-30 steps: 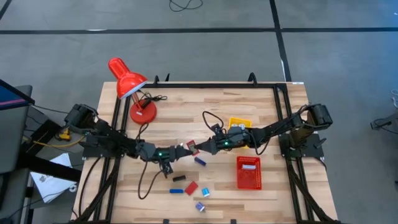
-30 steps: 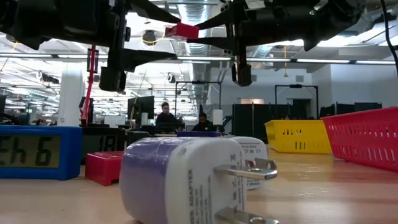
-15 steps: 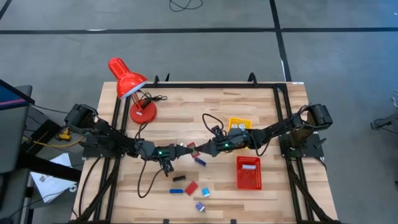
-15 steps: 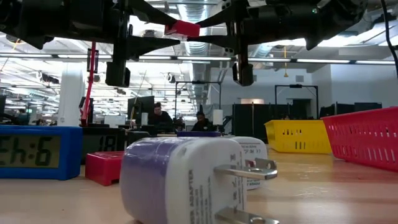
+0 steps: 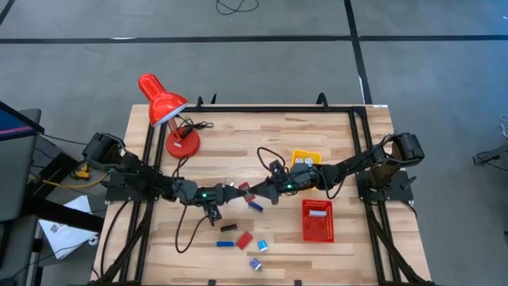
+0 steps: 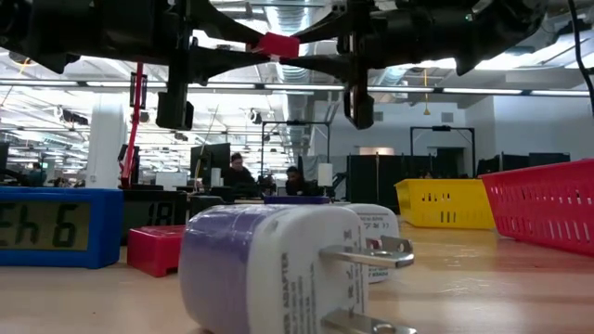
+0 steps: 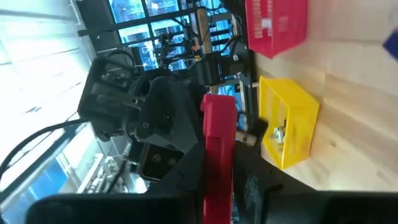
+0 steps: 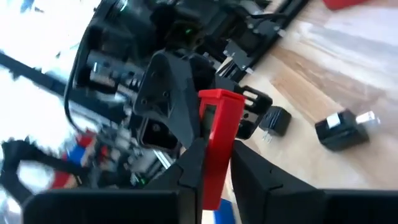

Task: Pick & Place Office items
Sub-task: Put the top red digital timer into the red bin

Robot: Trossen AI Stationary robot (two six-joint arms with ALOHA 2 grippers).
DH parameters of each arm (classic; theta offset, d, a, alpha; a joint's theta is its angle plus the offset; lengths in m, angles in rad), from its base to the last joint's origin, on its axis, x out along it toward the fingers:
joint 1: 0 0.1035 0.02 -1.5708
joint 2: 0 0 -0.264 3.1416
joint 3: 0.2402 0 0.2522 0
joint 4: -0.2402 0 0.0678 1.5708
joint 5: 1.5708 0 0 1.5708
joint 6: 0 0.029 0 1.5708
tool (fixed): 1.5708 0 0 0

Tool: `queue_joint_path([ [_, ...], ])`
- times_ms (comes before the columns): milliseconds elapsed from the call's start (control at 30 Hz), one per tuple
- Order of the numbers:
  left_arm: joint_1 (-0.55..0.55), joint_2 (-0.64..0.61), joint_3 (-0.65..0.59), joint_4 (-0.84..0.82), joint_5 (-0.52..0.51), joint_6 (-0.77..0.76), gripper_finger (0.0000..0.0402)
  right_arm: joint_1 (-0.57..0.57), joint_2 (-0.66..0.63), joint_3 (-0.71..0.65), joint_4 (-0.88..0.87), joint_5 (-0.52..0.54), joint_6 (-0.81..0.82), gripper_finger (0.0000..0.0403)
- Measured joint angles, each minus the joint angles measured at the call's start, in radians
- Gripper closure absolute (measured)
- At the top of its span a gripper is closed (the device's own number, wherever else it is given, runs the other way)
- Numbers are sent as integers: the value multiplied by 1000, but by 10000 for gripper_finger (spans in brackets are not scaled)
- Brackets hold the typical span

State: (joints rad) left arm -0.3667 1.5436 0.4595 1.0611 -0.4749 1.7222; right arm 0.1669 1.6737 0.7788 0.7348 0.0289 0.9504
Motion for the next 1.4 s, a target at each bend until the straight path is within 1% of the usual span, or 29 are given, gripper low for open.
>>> queue_joint_path([
  [67,-1,0,0,2,2,-37,348,-9,0,0,9,-36,-74,341],
  [133,-9,0,0,3,0,-73,348,-17,0,0,10,-48,-112,331],
  [200,-18,0,0,4,-5,-83,351,-19,0,0,14,-58,-164,311],
  [267,-29,0,0,3,-3,-99,354,-25,-10,0,12,-70,-190,278],
  [300,-34,0,-1,-1,-2,-116,354,-29,-18,0,21,-92,-202,257],
  [367,-37,0,-1,0,5,-197,353,-38,-45,0,19,-145,-236,213],
  [433,-36,0,-1,1,4,-321,352,-45,-77,0,11,-174,-304,169],
  [467,-36,0,-1,1,7,-402,352,-46,-97,0,0,-183,-364,150],
  [533,-29,0,-1,15,44,-584,353,-39,-138,0,-48,-185,-536,120],
  [600,-20,0,-1,46,96,-783,354,-22,-168,0,-111,-171,-693,98],
  [700,2,0,-1,87,169,-1021,352,4,-186,0,-145,-106,-834,77],
  [800,29,0,-1,135,211,-1219,348,32,-189,0,-128,-38,-958,65],
  [900,49,0,-1,176,223,-1334,349,71,-167,0,-86,90,-1032,61],
  [967,57,0,-1,206,226,-1342,350,95,-151,0,-78,164,-1080,63],
  [1000,60,0,-1,224,233,-1341,351,106,-143,0,-69,181,-1097,65],
  [1100,70,0,-1,275,246,-1340,349,129,-130,0,-4,184,-1132,75],
  [1200,81,0,-1,302,253,-1339,348,144,-130,0,57,217,-1156,90],
  [1300,88,0,-1,309,309,-1345,349,139,-130,0,71,233,-1160,104],
  [1400,87,0,-1,330,323,-1363,349,125,-118,1,91,234,-1132,111],
])
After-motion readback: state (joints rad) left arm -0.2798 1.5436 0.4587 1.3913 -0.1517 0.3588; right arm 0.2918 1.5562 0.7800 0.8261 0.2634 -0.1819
